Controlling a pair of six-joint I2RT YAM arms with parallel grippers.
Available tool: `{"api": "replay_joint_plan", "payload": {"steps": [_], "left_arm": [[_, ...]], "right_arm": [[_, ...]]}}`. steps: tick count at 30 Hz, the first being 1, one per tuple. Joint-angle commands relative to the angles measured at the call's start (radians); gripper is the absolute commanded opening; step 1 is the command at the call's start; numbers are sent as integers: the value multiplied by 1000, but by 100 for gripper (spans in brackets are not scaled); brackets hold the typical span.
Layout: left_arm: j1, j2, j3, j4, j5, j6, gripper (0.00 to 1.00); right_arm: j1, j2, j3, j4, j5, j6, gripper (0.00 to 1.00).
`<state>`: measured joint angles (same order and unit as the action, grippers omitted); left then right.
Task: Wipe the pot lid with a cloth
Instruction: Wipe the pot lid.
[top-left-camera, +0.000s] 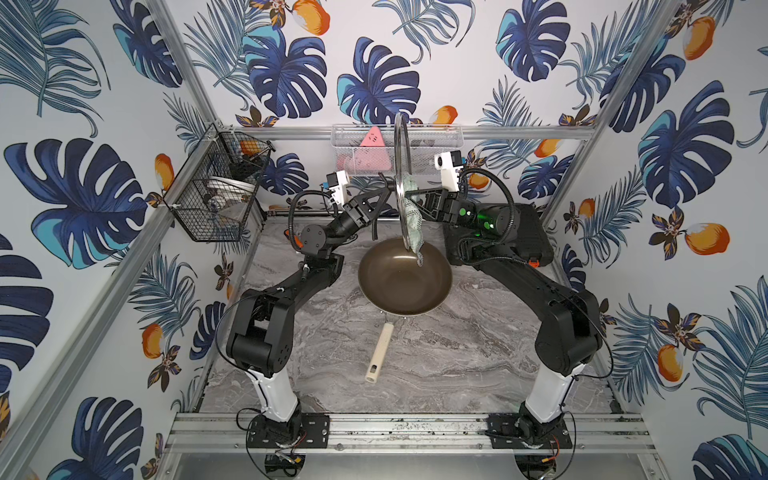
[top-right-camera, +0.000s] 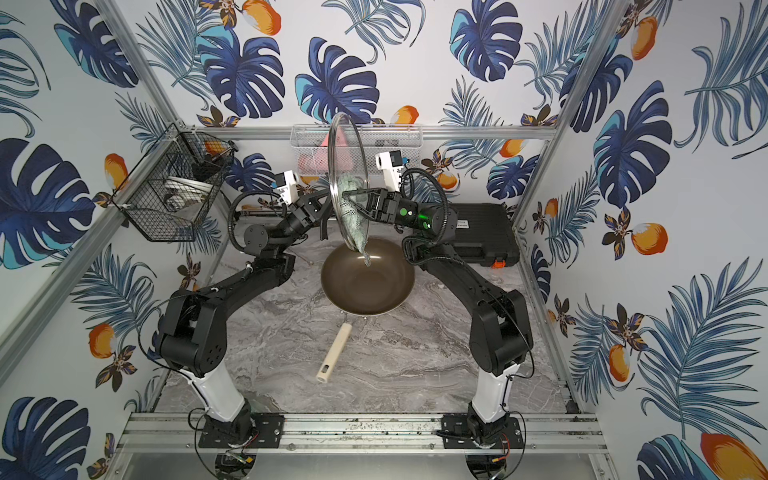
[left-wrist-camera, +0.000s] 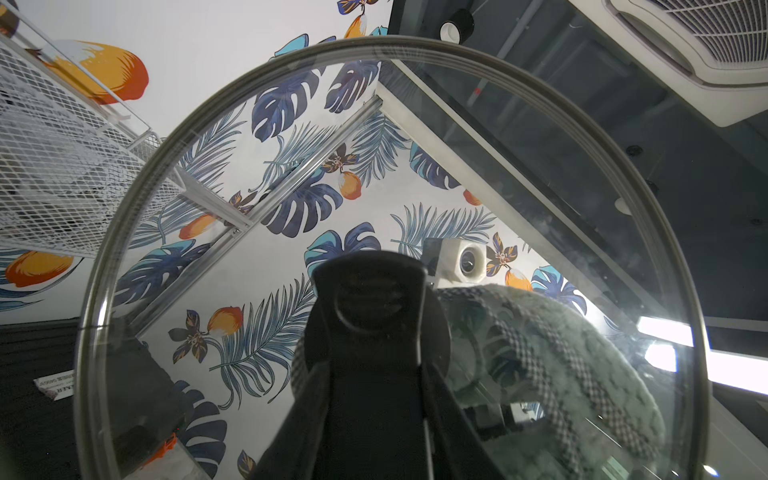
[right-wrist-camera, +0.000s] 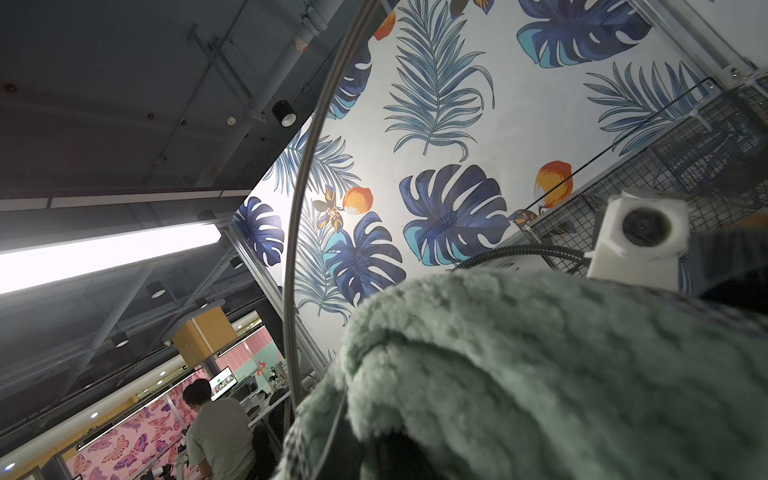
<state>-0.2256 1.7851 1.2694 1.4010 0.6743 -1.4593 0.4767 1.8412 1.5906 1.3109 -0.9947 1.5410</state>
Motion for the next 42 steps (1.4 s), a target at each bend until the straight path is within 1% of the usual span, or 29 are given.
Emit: {"api": "replay_joint_plan", "payload": {"steps": [1,6,9,16,18,23,27,37,42], "left_arm": [[0,-22,28,144,-41,-8,0],[0,-44,32,144,-51,-18,0],[0,-60,27,145,-53,-25,0],[2,-109,19,144,-48,-42,0],[2,-123,10,144,-47,-47,0],[2,-150,-27,145,-51,-61,0],[1,-159,-57,144,-55,-64,0],[0,-168,-87,144,-55,-90,0],[-2,-170,-104,144,-54,-90,0]], "right_arm": [[2,-12,-47,50,1,18,0],[0,-39,-148,60,3,-5,0],[-3,-35,-180,72,8,-7,0],[-15,-1,-179,68,12,-19,0],[-51,6,-160,39,10,-36,0],[-84,36,-62,-66,-2,-90,0],[-101,84,49,-137,-14,-111,0],[-115,216,326,-320,-28,-166,0],[-113,262,443,-363,-31,-158,0]]}}
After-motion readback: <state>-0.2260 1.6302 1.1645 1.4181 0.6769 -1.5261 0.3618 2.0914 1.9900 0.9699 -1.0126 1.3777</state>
